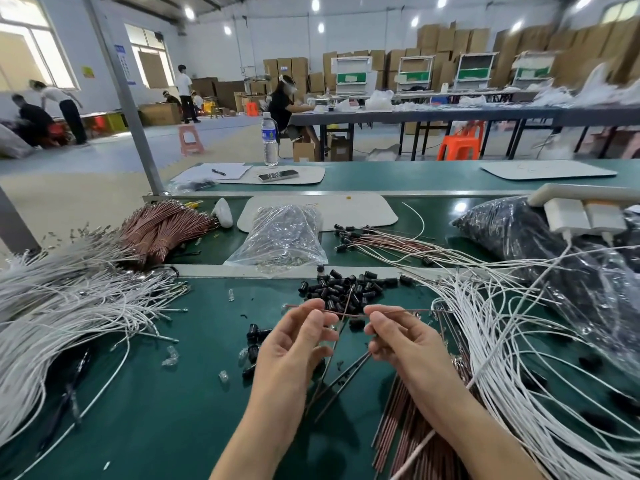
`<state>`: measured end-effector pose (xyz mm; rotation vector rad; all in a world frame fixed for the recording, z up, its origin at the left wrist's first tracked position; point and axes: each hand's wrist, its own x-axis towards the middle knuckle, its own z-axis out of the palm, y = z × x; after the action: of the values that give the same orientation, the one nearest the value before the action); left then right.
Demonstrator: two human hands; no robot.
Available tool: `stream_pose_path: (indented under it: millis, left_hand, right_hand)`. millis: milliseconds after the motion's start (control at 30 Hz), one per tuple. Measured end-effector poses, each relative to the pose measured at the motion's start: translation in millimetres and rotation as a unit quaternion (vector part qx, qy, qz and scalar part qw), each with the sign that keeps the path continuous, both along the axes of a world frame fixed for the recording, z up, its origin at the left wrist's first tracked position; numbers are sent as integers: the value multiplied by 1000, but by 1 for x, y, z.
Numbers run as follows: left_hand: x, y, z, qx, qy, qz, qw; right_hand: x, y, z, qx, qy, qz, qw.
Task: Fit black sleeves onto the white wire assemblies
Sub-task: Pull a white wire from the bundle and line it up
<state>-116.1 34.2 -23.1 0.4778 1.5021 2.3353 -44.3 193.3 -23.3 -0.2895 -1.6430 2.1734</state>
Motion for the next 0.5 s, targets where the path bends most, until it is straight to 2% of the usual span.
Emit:
stream_pose_path:
  millis: [100,167,300,333,400,500]
  left_hand:
    - [10,13,-5,-42,28,-24,998]
    - [11,16,-8,-43,29,12,999]
    - [-3,4,-9,-6,-18,101,995]
    - [-5,2,-10,0,-27,117,993]
    - [-8,1,-11,0,-29,142,989]
    - [-7,4,-13,-28,-16,157,987]
  right_hand:
    - [0,-7,-1,39,7,37,999]
    - [0,-9,0,60,6,38,997]
    - [-2,1,1,41,1,-17,999]
    - [-2,4,2,20,7,-29,999]
    - [-3,8,3,-82,27,-37,996]
    - [-2,11,8,-217,49,-26,975]
